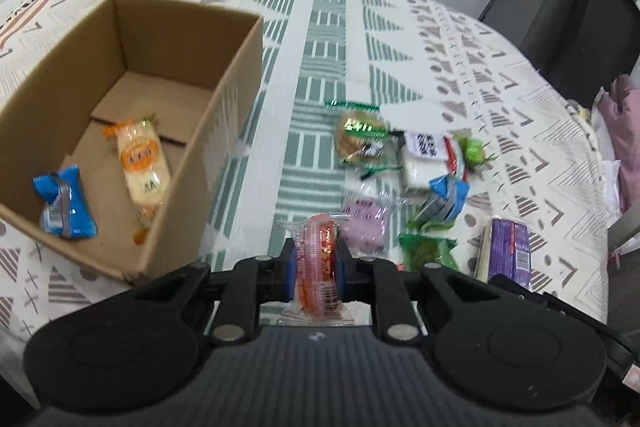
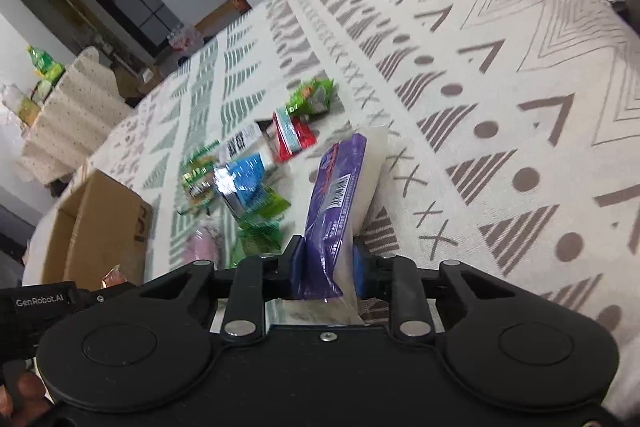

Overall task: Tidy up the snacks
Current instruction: 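Carry both snacks over the box and open both tools to drop them inside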

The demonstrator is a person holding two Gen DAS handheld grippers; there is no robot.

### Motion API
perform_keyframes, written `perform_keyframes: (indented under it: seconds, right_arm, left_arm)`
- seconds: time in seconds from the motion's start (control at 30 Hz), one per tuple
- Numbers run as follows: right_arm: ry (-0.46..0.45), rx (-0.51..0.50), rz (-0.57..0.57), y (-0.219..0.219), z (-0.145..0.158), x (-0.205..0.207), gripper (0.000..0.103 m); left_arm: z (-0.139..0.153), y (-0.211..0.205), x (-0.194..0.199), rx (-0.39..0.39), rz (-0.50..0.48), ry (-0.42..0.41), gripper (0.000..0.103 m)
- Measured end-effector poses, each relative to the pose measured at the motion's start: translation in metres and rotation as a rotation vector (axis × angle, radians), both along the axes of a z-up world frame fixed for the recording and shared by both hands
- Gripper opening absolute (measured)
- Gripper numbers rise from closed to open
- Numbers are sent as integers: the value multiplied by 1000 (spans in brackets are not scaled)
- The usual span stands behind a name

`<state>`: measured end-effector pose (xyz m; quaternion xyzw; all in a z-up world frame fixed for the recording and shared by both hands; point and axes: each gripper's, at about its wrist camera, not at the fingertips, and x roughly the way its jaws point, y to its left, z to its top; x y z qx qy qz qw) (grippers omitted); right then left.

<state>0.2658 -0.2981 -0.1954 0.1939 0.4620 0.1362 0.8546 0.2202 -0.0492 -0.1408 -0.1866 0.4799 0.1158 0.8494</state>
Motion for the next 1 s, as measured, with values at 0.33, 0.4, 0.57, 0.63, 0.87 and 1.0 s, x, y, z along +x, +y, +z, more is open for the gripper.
perform_keyframes:
  seconds: [0.33,0.4,0.57,0.63,0.87,1.0]
  right_arm:
    - [-64,74,-49,4,43,-19,24]
    - [-78,86,-48,9,50,-22,23]
    - [-106,109,-31,25,68,-26,23]
    - [-119,109,-21,33,75,-28,23]
    - [-161,106,19,64,91,-32,23]
    - [-166,104,41,83,96,-32,23]
  left_arm:
    - [41,16,-16,-6,-31,-49,17]
    - [48,21,-19,-8,-32,-62,17]
    - [62,36,-24,-18,-30,-90,17]
    - [66,43,-26,-24,-30,-101,17]
    - [75,71,-36,-38,-9,-124,17]
    - [80,89,-40,-42,4,-136,17]
